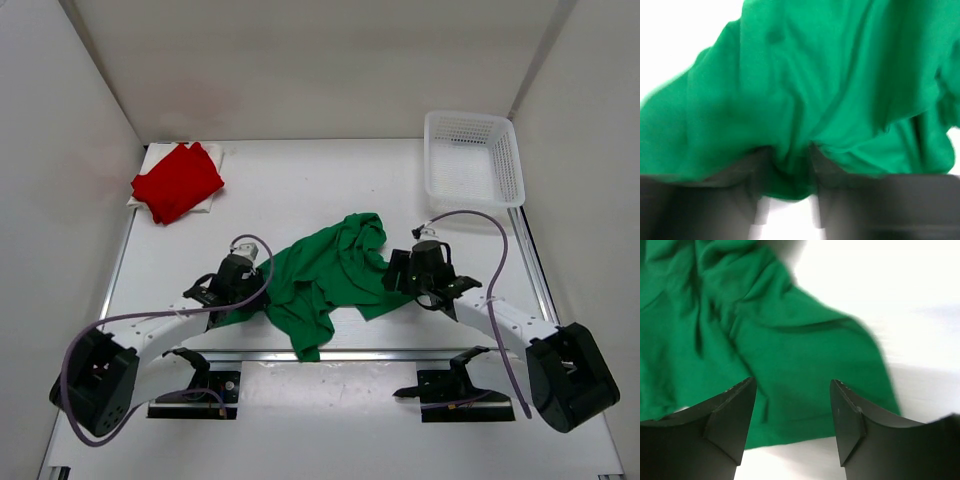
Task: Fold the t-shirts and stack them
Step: Flatten out the tshirt
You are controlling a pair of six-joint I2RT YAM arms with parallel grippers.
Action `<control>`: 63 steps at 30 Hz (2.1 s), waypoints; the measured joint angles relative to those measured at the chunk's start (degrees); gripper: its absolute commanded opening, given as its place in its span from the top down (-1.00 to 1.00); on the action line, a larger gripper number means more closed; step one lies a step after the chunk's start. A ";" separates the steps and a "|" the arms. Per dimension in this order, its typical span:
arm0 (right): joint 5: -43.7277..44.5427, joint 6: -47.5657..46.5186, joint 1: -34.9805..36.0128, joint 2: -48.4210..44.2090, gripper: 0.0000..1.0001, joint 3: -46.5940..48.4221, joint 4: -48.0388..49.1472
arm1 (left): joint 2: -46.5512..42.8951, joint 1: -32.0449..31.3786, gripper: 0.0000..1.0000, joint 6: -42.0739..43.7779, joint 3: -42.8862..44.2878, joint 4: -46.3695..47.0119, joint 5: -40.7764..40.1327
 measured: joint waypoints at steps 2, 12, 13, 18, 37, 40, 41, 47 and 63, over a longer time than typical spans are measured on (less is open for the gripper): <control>1.07 -0.46 -1.36 -0.52 -0.19 -0.02 -0.09 | 1.86 0.24 0.67 -0.63 -0.68 3.10 0.15; 3.91 -3.43 -5.99 6.97 -0.20 2.60 0.81 | 9.29 4.59 1.00 -0.90 9.16 6.12 0.46; 4.22 -3.78 -5.40 7.54 0.09 2.78 1.03 | 9.22 4.76 1.00 -0.90 10.60 6.16 0.48; 0.11 -3.96 -4.31 8.72 0.95 2.12 3.13 | 8.28 5.01 1.00 0.17 17.79 0.74 0.63; -10.03 -1.73 -4.55 0.44 1.00 -2.51 8.20 | 3.50 12.09 1.00 9.49 46.05 -40.74 -4.11; -10.32 -1.62 -4.22 0.76 1.00 -3.08 8.90 | 15.78 13.14 1.00 10.71 46.60 -37.77 -5.75; -10.47 -1.46 -4.22 0.76 1.00 -3.28 8.94 | 21.81 13.44 1.00 11.10 48.19 -36.22 -6.14; -10.71 -0.76 -5.57 0.76 1.00 -3.80 8.92 | 56.98 14.56 0.14 12.00 74.88 -33.31 -6.45; -11.78 0.42 -7.69 -0.87 1.00 -4.44 8.94 | 20.59 31.32 0.31 2.08 32.30 -4.17 9.22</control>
